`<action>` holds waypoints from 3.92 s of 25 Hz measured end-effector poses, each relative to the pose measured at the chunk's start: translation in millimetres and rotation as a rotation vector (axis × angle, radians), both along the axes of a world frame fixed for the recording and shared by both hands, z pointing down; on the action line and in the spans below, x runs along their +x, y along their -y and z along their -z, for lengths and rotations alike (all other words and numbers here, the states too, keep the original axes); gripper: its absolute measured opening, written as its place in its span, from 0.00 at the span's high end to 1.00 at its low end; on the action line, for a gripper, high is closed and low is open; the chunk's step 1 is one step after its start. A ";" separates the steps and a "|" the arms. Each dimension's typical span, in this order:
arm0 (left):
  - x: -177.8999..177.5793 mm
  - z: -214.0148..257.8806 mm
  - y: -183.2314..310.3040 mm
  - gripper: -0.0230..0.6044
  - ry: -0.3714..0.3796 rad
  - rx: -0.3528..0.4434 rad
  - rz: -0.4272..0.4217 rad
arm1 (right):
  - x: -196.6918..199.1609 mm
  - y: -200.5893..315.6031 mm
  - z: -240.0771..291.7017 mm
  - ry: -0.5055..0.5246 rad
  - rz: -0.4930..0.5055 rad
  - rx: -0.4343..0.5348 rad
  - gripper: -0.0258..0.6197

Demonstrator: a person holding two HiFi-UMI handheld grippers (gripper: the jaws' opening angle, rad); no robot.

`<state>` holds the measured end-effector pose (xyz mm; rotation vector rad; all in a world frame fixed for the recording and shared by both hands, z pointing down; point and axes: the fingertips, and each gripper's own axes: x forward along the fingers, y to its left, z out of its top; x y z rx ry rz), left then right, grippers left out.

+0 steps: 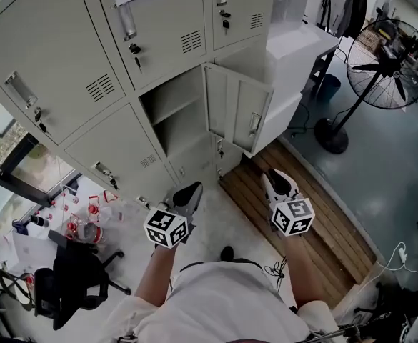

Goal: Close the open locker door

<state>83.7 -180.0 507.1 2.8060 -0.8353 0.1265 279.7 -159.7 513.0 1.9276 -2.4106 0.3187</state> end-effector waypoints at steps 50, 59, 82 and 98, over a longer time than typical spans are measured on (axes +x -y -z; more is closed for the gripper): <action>-13.4 -17.1 134.6 0.94 -0.011 -0.057 -0.032 | 75.8 198.6 -21.9 -0.064 -0.177 -0.090 0.79; -23.1 -20.1 134.2 0.94 -0.008 -0.065 -0.012 | 82.6 207.8 -27.6 -0.083 -0.177 -0.097 0.78; -38.3 -20.4 110.0 0.94 -0.018 -0.065 0.015 | 48.9 187.9 -29.8 -0.109 -0.103 -0.116 0.78; -56.0 -21.9 89.3 0.94 -0.034 -0.074 0.036 | -36.0 161.8 -23.0 -0.113 0.061 -0.097 0.79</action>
